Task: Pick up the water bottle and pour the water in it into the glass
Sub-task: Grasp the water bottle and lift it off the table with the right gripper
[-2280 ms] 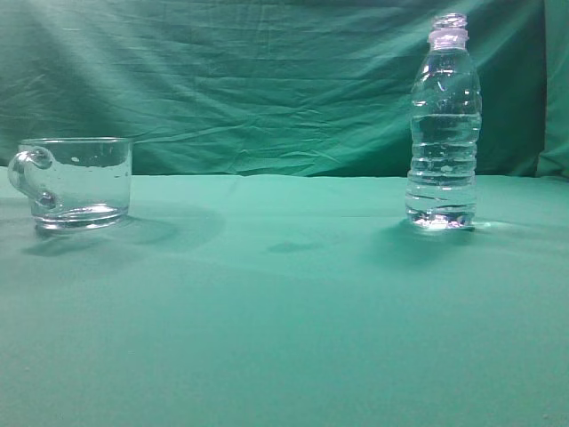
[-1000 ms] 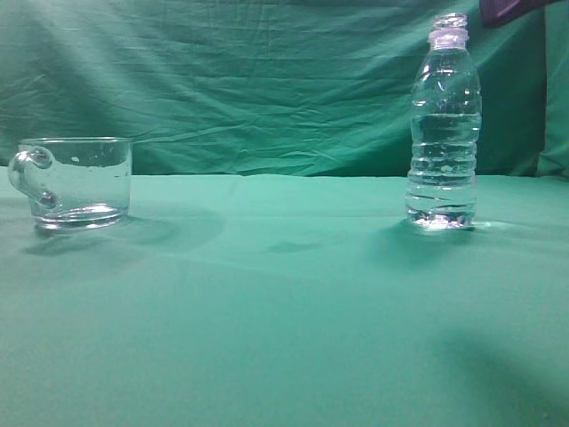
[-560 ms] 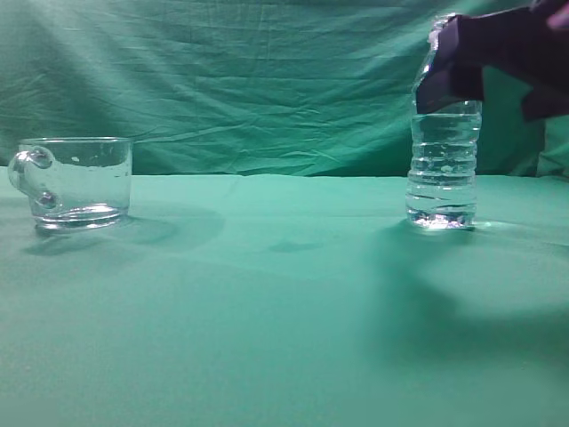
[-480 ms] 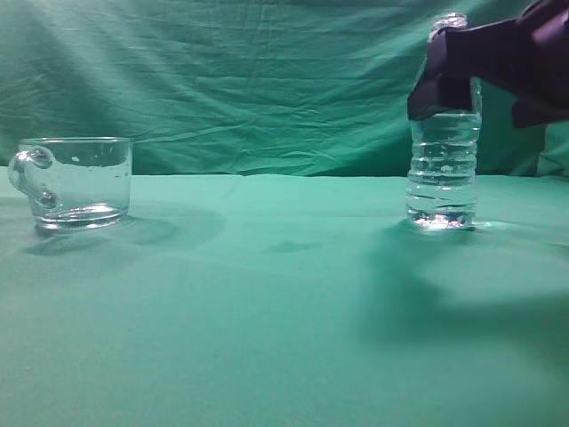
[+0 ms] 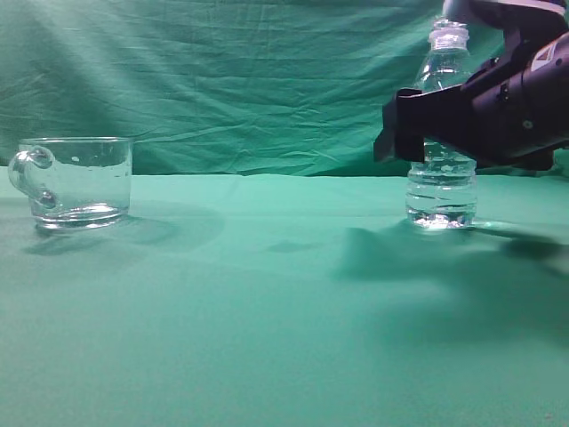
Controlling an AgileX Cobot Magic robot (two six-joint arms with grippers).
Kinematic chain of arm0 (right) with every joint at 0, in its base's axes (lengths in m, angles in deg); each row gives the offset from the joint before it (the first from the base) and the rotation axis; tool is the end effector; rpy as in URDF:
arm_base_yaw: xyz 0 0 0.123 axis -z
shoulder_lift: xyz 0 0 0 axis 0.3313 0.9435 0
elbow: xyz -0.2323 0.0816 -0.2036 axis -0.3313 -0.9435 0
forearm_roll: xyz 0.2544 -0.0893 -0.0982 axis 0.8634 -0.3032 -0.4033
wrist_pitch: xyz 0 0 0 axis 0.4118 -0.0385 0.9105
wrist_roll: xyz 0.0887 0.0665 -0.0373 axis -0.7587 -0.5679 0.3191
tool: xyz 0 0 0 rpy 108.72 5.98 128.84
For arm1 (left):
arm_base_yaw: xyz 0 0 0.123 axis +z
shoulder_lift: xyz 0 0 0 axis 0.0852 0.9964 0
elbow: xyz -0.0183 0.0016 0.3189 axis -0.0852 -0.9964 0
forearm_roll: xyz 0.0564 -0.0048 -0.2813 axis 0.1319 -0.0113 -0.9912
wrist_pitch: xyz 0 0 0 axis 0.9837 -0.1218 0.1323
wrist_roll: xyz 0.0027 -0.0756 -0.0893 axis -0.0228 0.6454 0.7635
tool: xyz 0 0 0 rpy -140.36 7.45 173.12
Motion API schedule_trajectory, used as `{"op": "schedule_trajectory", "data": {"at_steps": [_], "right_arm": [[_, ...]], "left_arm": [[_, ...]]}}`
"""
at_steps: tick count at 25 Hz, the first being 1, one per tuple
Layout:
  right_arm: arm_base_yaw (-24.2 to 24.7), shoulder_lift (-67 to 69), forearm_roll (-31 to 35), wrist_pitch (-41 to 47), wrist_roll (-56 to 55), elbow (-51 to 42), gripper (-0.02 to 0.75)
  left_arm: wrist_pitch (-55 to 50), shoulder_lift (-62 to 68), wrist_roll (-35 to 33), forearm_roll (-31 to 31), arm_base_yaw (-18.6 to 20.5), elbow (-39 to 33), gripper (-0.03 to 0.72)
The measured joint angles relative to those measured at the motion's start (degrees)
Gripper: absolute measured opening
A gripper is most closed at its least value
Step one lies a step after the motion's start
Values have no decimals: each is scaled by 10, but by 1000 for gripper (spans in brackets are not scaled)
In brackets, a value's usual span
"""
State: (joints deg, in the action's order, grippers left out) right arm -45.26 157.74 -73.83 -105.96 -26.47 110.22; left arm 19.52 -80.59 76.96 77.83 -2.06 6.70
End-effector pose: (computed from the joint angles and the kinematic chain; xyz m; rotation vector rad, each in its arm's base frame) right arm 0.3406 0.1466 0.1035 -0.1579 1.8872 0.2940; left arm 0.0773 -0.0166 0.1696 0.2081 1.8251 -0.0990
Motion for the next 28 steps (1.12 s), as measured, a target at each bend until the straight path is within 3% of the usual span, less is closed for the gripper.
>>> {"op": "schedule_trajectory", "data": {"at_steps": [9,13,17,23,28], "right_arm": [[0,13,0,-19,0,13,485],[0,13,0,-18,18,13,347],[0,13,0,-16,25,13,268],[0,-1,-10,6,29,13,279],[0,-78,-89,86,30,26,279]], "left_arm": [[0,0,0,0,0,0,0],[0,0,0,0,0,0,0],[0,0,0,0,0,0,0],[0,0,0,0,0,0,0],[0,0,0,0,0,0,0]]}}
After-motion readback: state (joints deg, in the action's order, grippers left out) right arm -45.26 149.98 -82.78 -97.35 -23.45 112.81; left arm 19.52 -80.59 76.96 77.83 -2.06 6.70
